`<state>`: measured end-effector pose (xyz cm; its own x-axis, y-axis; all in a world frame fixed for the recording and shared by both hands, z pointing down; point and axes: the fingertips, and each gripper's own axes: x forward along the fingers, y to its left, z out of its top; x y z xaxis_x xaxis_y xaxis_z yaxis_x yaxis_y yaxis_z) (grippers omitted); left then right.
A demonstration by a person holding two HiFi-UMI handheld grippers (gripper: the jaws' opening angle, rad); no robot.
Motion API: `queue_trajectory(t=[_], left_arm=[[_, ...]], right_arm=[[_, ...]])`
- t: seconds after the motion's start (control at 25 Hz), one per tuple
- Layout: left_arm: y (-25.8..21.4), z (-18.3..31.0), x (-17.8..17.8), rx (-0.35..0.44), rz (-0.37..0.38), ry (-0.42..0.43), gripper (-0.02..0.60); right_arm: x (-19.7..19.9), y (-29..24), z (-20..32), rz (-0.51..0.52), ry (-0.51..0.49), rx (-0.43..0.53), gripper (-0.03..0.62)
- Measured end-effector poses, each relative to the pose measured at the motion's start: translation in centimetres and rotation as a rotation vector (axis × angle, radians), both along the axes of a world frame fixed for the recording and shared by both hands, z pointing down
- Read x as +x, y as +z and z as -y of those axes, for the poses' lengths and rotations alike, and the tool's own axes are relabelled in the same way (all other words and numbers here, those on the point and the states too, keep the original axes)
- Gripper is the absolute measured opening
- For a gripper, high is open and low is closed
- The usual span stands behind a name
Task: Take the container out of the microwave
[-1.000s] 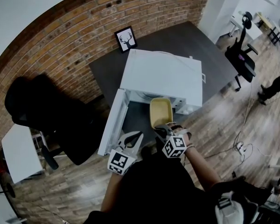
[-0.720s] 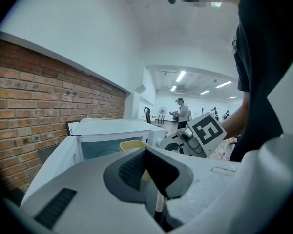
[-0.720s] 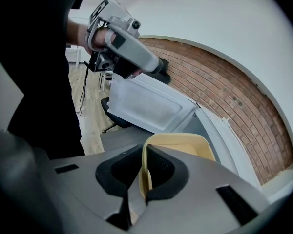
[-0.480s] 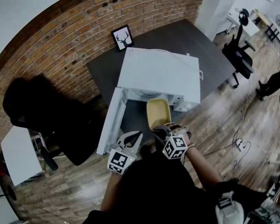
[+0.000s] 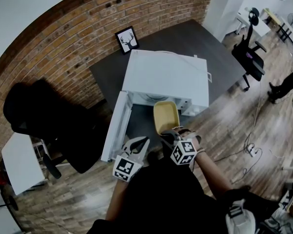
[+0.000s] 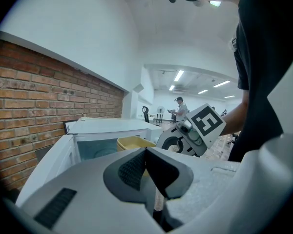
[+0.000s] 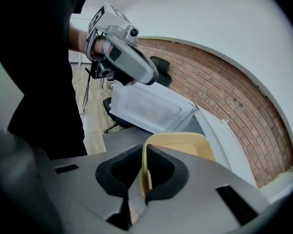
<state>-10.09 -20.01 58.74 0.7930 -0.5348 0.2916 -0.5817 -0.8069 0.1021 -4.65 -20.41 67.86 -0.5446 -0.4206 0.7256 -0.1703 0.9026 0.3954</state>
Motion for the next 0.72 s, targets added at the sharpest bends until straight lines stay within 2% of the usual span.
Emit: queue_trajectory(t=[0.28,0.44,0.72], left_arm=[[0.25,-0.04,-0.20,-0.028,0.003,-0.004,0.003],[-0.43,0.34,0.15,0.011,0.000,0.004,0.003],[-0.15,0.34,-0.11,-0.015,-0.003,0.004,0.003]], right_arm=[[0.04,-0.10,0.19,-0.025,-0.016,-0.001,0.025],[0.21,-0.02,0.16,-0.027,-0.019,-0.012,0.025],[0.23,0.29,0.07,-0.046,-0.023,-0.019,0.025]])
